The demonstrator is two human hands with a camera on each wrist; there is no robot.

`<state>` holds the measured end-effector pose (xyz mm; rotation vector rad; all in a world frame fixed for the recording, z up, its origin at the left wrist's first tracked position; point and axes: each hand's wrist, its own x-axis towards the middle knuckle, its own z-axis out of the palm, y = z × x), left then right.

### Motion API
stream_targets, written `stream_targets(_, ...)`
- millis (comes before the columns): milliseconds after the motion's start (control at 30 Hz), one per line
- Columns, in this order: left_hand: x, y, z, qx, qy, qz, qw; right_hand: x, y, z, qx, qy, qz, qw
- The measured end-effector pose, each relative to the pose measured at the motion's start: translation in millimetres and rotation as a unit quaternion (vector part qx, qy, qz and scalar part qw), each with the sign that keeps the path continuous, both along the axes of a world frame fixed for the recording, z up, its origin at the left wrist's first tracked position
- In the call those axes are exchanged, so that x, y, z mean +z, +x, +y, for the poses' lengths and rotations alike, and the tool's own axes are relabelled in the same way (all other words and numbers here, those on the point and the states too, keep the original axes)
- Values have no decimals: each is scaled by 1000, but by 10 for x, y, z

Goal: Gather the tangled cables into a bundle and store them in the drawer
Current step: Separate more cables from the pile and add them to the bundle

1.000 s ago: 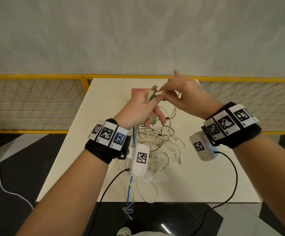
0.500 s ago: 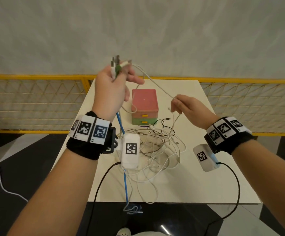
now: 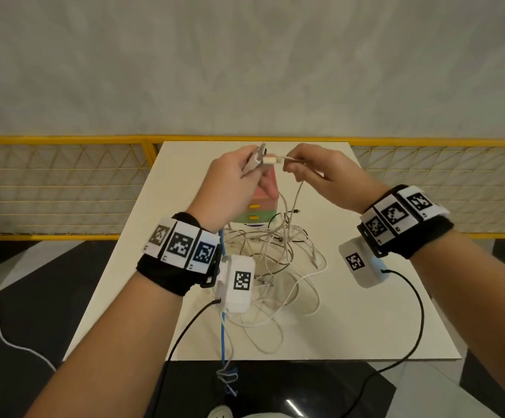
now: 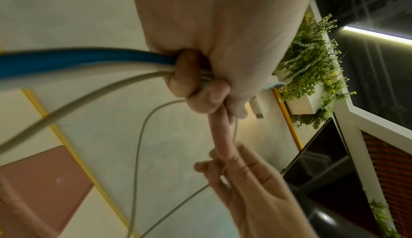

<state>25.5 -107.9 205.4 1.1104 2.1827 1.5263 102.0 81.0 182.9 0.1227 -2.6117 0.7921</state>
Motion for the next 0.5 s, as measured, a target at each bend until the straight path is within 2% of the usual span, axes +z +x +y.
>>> stream_targets(100,-31,-9,20,38,43,15,998,-188,-63,71,-25,-30,-52,998)
stream_targets(333,-18,-100,-46,96,110,-24,989,-670,-269,307,-115,-59,-149,980)
stream_targets(433,26,-160,-122,113,131,-36,984,-800,-293,433,-173,-77,-159,969)
stream_targets(500,23,-189,-173,115,131,-40,984,-761,-315,435,-189,-120,-157,962)
